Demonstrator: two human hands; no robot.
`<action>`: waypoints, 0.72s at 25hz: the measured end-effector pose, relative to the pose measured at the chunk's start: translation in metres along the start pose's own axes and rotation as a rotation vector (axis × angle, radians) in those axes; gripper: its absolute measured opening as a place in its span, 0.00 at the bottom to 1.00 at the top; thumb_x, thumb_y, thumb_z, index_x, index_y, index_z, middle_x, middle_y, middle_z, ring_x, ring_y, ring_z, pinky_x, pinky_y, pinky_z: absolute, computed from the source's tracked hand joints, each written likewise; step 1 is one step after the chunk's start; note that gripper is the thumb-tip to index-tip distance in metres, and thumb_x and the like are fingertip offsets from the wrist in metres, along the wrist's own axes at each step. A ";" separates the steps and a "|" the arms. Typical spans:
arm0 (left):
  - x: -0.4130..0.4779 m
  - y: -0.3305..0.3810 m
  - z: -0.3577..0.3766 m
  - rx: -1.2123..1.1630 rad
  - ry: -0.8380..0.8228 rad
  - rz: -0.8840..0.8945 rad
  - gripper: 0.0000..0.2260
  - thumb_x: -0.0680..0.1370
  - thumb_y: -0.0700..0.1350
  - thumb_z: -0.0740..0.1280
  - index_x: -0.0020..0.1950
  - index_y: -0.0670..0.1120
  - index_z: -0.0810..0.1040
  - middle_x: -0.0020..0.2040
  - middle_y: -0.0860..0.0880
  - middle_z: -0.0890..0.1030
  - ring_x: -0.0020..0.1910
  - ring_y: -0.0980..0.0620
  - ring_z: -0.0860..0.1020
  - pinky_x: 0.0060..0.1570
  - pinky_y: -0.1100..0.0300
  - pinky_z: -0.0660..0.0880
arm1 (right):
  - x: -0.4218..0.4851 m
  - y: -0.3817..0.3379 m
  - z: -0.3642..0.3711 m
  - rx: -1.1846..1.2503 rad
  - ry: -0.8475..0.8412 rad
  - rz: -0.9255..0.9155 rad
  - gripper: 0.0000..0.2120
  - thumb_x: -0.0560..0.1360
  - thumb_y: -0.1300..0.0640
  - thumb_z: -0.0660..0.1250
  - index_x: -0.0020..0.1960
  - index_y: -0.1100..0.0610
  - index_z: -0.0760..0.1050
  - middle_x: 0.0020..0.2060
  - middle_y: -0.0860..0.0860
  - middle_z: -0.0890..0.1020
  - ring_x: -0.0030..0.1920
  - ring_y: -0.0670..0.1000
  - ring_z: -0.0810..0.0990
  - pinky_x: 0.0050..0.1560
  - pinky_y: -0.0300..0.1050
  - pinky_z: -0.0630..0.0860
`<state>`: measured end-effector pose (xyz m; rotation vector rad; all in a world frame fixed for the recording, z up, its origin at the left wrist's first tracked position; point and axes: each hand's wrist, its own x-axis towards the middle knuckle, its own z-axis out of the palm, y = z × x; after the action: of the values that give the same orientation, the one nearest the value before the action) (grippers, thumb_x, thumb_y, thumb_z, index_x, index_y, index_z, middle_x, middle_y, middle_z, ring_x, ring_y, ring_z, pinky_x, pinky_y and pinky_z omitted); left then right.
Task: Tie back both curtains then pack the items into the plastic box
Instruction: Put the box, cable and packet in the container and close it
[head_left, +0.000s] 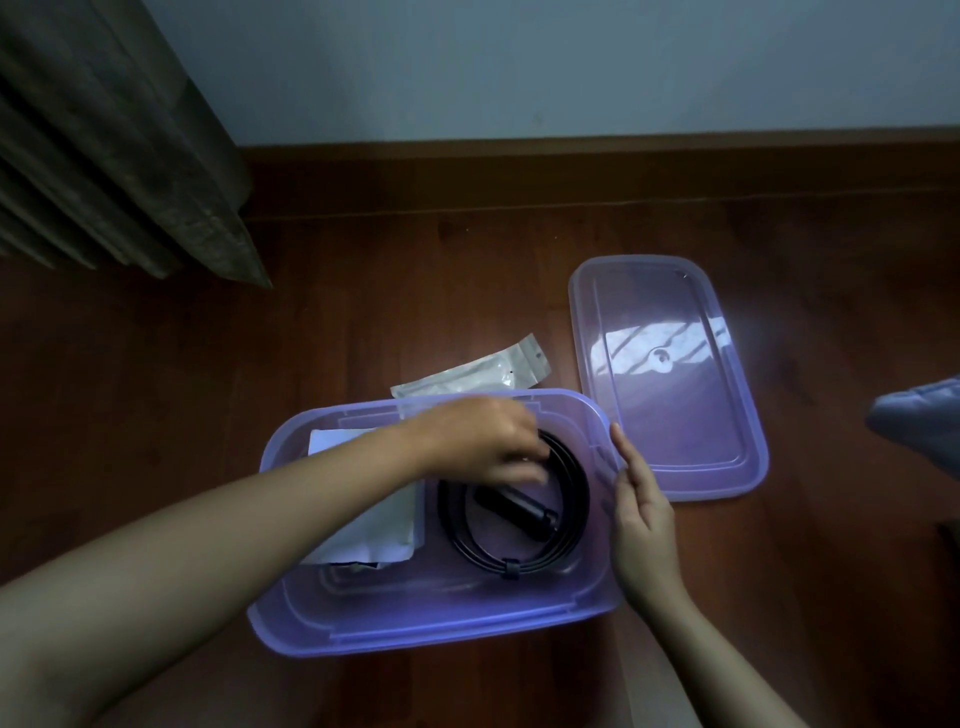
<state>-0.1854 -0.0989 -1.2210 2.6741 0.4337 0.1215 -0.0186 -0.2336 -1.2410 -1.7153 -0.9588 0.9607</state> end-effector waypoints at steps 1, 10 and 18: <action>0.003 -0.010 -0.009 -0.077 0.211 -0.097 0.14 0.76 0.50 0.63 0.47 0.41 0.83 0.42 0.43 0.82 0.42 0.45 0.80 0.43 0.56 0.73 | 0.000 0.001 0.000 0.003 -0.001 0.007 0.24 0.81 0.64 0.53 0.63 0.36 0.68 0.51 0.34 0.78 0.58 0.57 0.72 0.60 0.42 0.73; -0.012 -0.089 -0.017 -0.194 -0.115 -0.853 0.09 0.70 0.46 0.73 0.47 0.46 0.78 0.45 0.45 0.80 0.45 0.46 0.78 0.44 0.55 0.75 | 0.000 0.006 0.001 -0.022 0.032 0.014 0.25 0.81 0.64 0.54 0.61 0.33 0.69 0.51 0.53 0.82 0.57 0.60 0.73 0.59 0.47 0.74; -0.047 -0.036 -0.056 -0.283 0.414 -0.461 0.15 0.72 0.39 0.66 0.59 0.48 0.76 0.55 0.50 0.82 0.44 0.68 0.79 0.43 0.71 0.73 | 0.001 0.001 0.002 -0.021 0.018 0.026 0.24 0.81 0.64 0.53 0.62 0.34 0.68 0.46 0.22 0.77 0.58 0.46 0.75 0.50 0.25 0.71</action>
<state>-0.2484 -0.0611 -1.1867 2.2000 1.0615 0.5547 -0.0196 -0.2328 -1.2428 -1.7554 -0.9401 0.9529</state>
